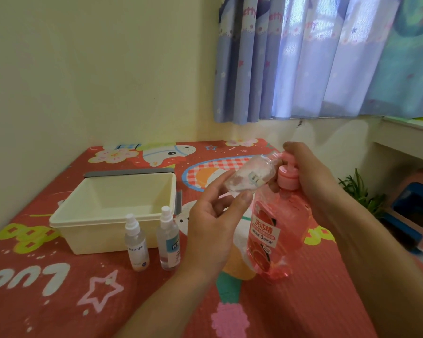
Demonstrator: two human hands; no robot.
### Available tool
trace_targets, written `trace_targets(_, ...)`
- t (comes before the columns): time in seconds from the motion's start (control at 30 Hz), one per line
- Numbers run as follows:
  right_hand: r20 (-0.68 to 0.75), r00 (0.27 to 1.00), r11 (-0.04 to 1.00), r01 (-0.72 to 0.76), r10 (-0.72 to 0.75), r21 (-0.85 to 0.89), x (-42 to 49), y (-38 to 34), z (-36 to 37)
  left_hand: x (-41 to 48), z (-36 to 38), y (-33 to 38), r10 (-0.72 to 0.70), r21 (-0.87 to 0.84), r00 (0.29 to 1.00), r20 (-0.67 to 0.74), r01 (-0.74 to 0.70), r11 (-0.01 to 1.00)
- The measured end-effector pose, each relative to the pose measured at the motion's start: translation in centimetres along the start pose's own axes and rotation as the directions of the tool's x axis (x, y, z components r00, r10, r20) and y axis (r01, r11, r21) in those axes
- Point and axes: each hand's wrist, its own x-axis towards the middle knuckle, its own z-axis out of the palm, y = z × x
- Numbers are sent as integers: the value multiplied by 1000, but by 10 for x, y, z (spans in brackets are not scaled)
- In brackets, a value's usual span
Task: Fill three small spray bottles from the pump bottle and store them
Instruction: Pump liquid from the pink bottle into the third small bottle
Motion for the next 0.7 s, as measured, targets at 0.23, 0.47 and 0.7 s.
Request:
trace_targets(0.23,20,1000,1000,-19,19,15,0,2,-2,-2,1,2,9,5,1000,17,-9,1000)
trace_targets(0.47,14,1000,1000,-16,16,-21,1,2,-1,-1,-1,3,1,16,1000,3,-1,1000)
trace_targets(0.7,30,999,1000,-14,15,-21,0,3,-2,0,-1,5,0,17,1000,-15,0,1000)
